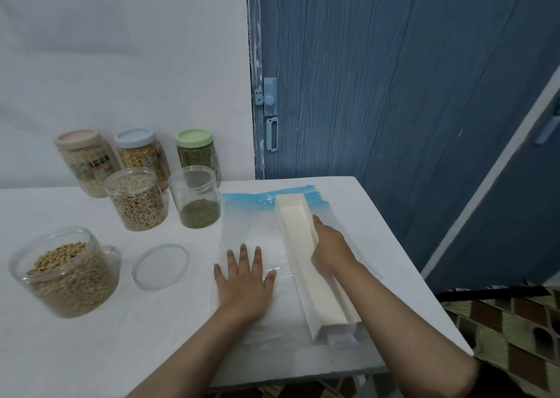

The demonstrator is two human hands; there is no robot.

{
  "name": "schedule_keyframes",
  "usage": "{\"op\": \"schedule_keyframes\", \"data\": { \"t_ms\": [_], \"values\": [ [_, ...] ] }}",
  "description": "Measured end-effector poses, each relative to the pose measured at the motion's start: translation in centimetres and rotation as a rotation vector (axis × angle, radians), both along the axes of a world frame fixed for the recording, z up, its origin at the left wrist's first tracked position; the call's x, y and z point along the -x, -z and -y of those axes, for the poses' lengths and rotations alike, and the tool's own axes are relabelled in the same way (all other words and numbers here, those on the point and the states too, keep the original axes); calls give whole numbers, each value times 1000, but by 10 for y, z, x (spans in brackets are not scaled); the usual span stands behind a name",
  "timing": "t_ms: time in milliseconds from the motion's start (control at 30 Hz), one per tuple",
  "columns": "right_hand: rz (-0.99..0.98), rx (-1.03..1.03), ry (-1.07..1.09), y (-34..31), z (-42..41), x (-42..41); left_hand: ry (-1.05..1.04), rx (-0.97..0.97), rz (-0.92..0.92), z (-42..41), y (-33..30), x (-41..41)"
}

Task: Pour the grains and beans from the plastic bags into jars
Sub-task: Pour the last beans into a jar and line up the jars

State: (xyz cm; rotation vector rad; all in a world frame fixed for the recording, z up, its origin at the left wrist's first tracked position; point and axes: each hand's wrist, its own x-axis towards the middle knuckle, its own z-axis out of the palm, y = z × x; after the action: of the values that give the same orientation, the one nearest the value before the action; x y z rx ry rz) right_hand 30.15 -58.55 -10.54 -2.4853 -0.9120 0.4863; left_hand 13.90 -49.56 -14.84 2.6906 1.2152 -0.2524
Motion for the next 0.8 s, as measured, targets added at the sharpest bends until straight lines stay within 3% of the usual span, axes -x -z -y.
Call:
{"op": "schedule_keyframes", "data": {
  "t_ms": [133, 233, 333, 433, 567, 800],
  "values": [
    [45, 56, 1, -6, 1, 0, -6, 110, 64, -5, -6, 2],
    [163, 70, 11, -15, 2, 5, -64, 295, 225, -16, -24, 7],
    [126, -105, 9, -31, 3, 21, -101, 364, 423, -27, -51, 20],
    [-46, -354, 9, -54, -2, 50, -118, 276, 580, -33, -81, 40],
    [-166, -493, -52, -77, -20, 95, -128, 111, 702, -42, -112, 82],
    [-204, -459, -234, -72, -89, 165, -178, -120, 729, -97, -132, 173]
  ]
}}
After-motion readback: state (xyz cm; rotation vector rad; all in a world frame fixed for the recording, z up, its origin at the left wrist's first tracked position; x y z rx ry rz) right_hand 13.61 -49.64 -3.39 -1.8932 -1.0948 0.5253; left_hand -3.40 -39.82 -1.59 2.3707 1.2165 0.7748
